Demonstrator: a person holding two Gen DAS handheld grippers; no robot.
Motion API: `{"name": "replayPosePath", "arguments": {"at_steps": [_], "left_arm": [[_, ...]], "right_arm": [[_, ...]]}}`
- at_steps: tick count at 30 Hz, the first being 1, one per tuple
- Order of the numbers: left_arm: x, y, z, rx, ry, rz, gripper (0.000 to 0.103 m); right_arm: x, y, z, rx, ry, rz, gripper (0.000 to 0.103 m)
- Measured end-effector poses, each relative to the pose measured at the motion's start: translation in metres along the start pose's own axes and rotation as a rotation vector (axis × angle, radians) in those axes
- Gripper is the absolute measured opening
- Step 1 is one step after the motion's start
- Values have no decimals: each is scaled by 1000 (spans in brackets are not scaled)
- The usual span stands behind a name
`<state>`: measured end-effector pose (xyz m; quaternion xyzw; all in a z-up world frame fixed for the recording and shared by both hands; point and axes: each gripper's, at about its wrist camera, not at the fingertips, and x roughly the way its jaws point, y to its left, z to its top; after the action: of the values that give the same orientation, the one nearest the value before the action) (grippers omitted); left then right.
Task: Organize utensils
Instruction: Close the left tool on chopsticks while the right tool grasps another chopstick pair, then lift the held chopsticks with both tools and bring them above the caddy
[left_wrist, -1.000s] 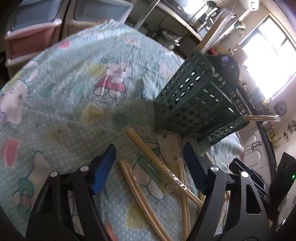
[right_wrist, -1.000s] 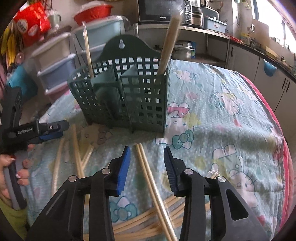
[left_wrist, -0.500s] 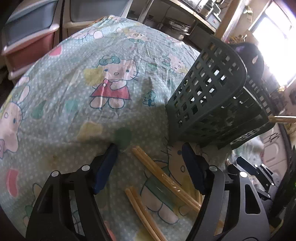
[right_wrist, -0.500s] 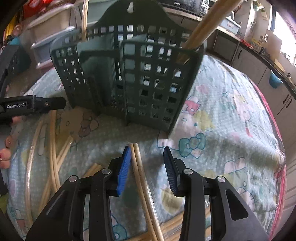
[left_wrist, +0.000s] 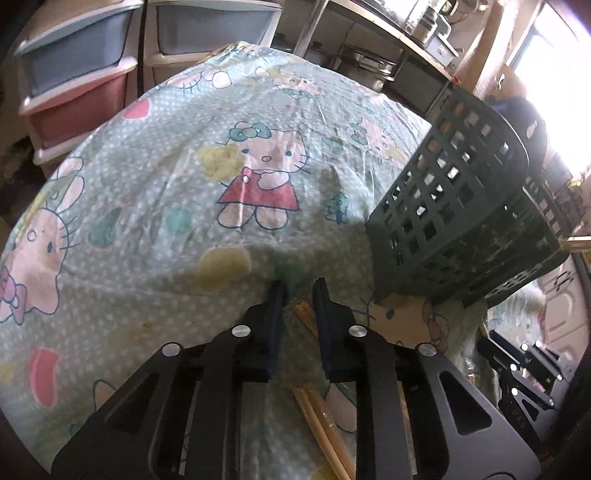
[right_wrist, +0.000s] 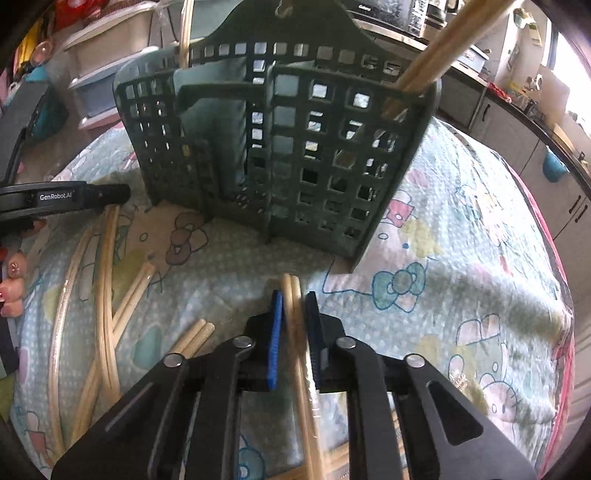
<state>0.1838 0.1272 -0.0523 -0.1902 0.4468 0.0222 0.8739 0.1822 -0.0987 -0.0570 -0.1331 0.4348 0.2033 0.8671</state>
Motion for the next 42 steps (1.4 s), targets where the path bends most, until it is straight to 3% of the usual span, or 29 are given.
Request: {"name": "replayPosePath", "arguments": {"at_steps": [5,8,24,34,42], "left_arm": [[-5,9,3,-75,-5,-77,5],[-19,5,2,-70,-44,-108,4],[-122,-49,-5,44,-277,-304,1],[-162,-76,2,121,-346,-381,1],[-177,-97,4,171,-371,-422,1]], "right_arm": [[-27,-9,-3,51,-70,42,10],[-47,-16,-3,79,-138,68,10],[-148,-33,-13,171,-383,84,10],[-193,-42,-12,216,-524,105,7],[-209,-50,-11,243,-584,113,6]]}}
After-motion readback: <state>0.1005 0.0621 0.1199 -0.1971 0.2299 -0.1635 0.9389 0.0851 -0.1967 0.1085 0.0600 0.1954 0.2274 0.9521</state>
